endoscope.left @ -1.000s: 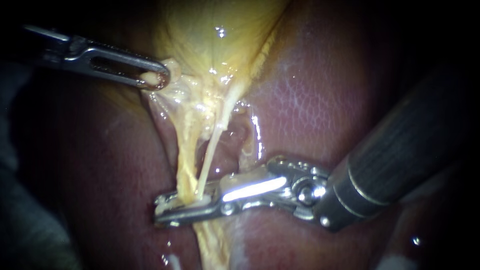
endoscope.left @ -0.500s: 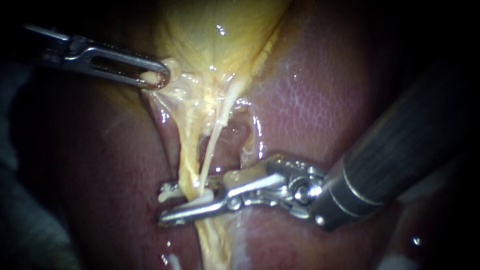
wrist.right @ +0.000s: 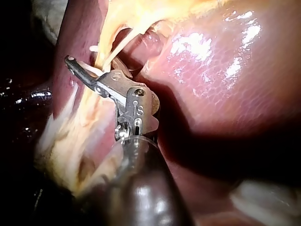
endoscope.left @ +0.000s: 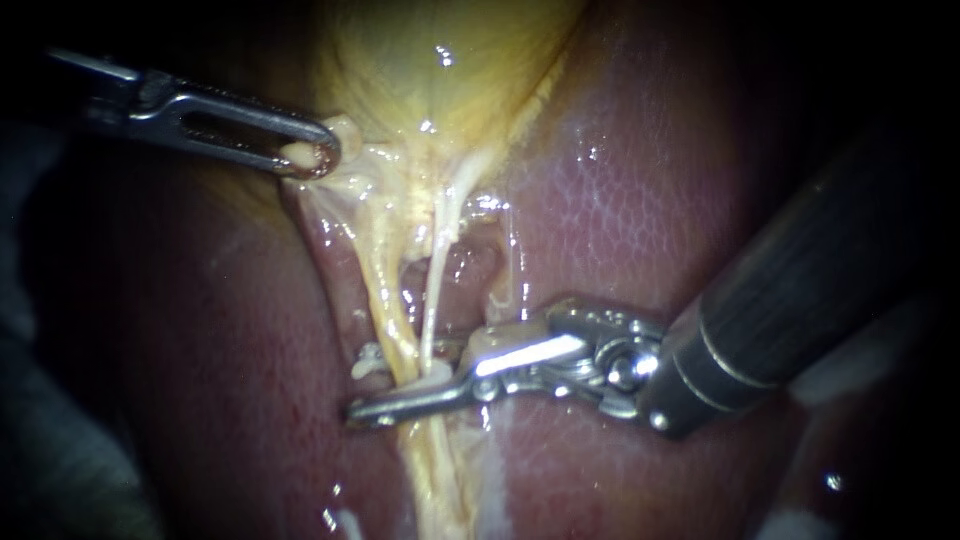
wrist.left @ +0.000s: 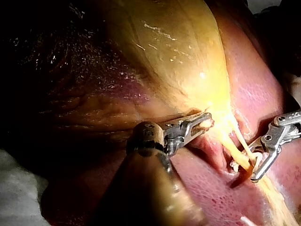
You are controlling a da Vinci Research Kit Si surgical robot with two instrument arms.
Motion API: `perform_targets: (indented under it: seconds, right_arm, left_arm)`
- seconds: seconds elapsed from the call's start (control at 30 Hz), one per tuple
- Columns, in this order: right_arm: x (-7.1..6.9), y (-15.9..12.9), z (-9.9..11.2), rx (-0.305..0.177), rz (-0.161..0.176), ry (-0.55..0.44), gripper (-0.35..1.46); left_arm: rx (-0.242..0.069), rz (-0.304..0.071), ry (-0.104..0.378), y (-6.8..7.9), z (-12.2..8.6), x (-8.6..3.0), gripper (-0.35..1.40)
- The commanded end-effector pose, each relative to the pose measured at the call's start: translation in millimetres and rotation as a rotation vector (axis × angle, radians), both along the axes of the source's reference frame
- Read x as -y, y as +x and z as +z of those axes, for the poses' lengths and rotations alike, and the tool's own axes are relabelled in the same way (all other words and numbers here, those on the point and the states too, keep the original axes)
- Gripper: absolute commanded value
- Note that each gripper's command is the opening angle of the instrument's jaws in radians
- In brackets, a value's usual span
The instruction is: Clipping first clip left tube
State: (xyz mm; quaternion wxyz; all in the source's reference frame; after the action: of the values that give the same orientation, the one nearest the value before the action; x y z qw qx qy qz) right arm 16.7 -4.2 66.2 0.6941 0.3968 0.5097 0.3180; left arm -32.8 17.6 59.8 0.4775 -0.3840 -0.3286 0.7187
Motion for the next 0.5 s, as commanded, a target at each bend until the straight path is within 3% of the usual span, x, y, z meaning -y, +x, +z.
perform_targets:
  seconds: [0.03, 0.3, 0.5]
  right_arm:
    - [-0.2, -0.4, 0.0, 0.009, -0.001, -0.009, 0.5]
    - [-1.4, -4.1, 0.4, 0.07, 0.003, -0.056, 0.5]
    - [-1.9, -6.4, -0.6, 0.079, 0.0, -0.057, 0.5]
  left_arm:
    - [0.0, 0.0, 0.0, 0.0, 0.0, 0.0, -0.35]
    - [0.0, 0.0, 0.0, 0.1, 0.0, 0.0, -0.35]
    - [0.0, 0.0, 0.0, 0.1, -0.1, 0.0, -0.35]
